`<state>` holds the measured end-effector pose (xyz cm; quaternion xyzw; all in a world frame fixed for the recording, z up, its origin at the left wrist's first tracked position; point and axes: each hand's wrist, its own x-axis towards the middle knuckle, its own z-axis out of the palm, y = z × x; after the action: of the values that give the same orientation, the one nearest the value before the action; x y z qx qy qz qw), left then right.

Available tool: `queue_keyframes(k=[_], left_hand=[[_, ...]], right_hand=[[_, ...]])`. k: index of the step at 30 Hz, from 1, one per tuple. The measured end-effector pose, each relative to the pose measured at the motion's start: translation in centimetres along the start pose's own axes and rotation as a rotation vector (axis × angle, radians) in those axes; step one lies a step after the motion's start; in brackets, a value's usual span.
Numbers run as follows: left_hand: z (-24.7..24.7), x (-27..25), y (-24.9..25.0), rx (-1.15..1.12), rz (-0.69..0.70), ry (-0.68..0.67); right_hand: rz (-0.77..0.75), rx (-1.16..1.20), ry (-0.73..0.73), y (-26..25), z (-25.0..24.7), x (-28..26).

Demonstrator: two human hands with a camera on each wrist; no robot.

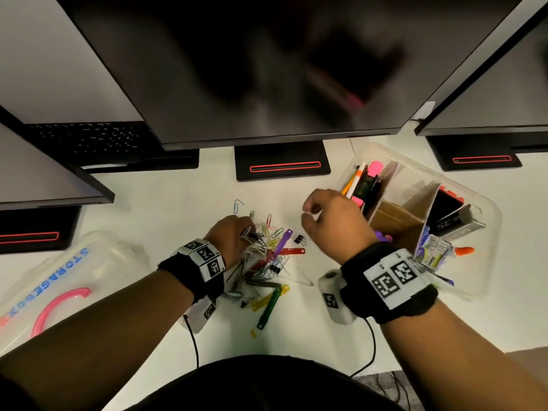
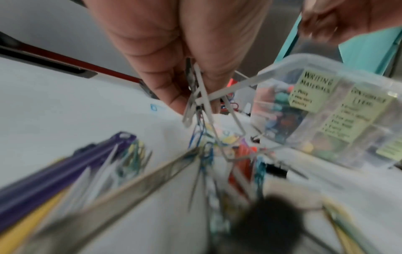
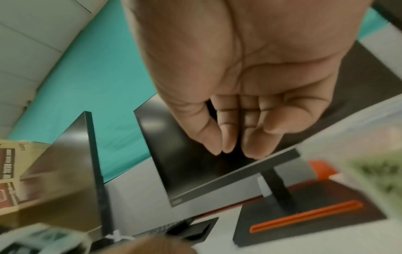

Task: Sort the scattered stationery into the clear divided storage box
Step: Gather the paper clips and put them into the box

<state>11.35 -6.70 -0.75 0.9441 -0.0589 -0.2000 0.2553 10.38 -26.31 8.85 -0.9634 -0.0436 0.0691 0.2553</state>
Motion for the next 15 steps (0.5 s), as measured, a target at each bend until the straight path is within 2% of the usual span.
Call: queue_keyframes(k=[4, 8, 15], left_hand=[[-2.4, -0.7, 1.6, -0.124, 0.019, 0.101], [-5.1, -1.2, 3.7, -0.241, 0.075, 0.188], [-7.4, -1.1, 9.9, -0.348, 0.173, 0.254]], right_hand=[[0.05, -0.019, -0.246, -0.6, 1.9, 0.3], [0.089, 0.074, -0.278, -0.6, 0.8, 0.8], [0.219, 0.647, -0.354, 0.8, -2.7, 0.5]])
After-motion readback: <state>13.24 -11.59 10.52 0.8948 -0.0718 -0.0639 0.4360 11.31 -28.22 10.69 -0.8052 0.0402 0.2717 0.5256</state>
